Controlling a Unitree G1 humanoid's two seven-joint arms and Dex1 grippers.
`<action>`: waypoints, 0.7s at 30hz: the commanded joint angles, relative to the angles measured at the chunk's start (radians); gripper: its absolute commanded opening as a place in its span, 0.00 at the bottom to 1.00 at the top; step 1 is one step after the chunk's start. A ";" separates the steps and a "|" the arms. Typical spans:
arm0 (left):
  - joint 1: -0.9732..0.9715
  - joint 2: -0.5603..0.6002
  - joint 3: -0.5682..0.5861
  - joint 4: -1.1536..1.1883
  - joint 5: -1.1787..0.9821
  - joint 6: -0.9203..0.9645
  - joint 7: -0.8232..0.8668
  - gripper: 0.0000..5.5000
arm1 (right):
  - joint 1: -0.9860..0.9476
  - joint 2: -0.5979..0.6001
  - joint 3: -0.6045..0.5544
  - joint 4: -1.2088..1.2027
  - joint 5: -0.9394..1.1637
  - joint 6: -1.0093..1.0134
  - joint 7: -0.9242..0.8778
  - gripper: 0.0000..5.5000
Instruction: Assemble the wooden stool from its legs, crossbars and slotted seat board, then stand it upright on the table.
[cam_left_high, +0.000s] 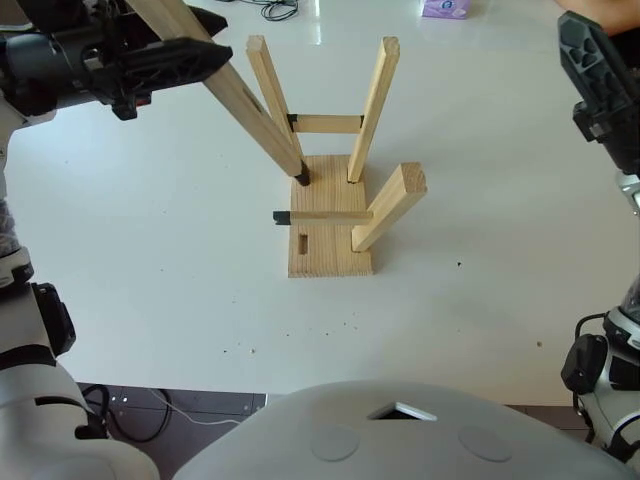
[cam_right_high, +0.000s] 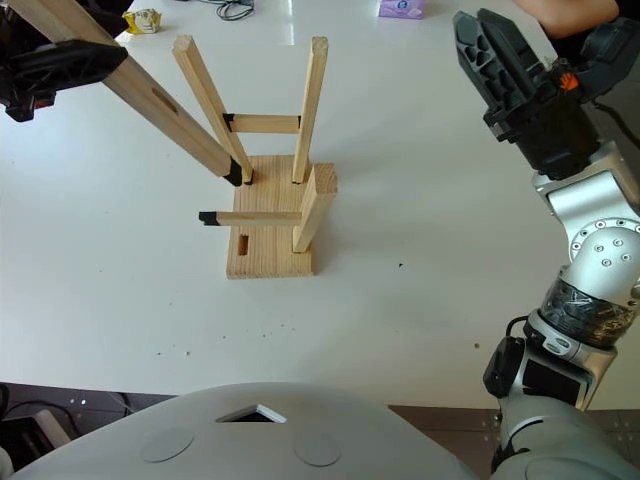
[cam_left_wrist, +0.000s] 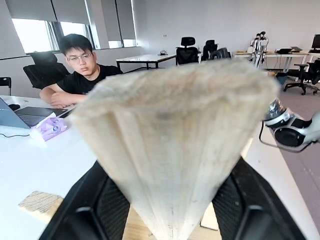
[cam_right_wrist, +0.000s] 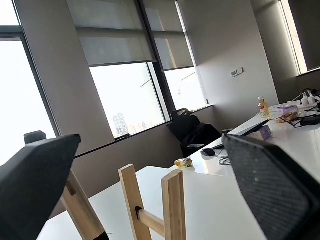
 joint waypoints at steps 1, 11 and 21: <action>0.129 0.024 0.027 -0.061 0.061 -0.038 -0.037 0.37 | -0.017 -0.008 0.027 0.021 -0.026 -0.006 0.000 0.95; 0.375 -0.022 0.144 -0.273 0.029 -0.013 0.034 0.37 | -0.052 -0.060 0.039 0.104 -0.067 -0.007 0.044 0.95; 0.541 -0.136 0.180 -0.421 0.002 -0.031 0.133 0.37 | -0.180 -0.079 0.095 0.226 -0.124 0.001 0.102 0.95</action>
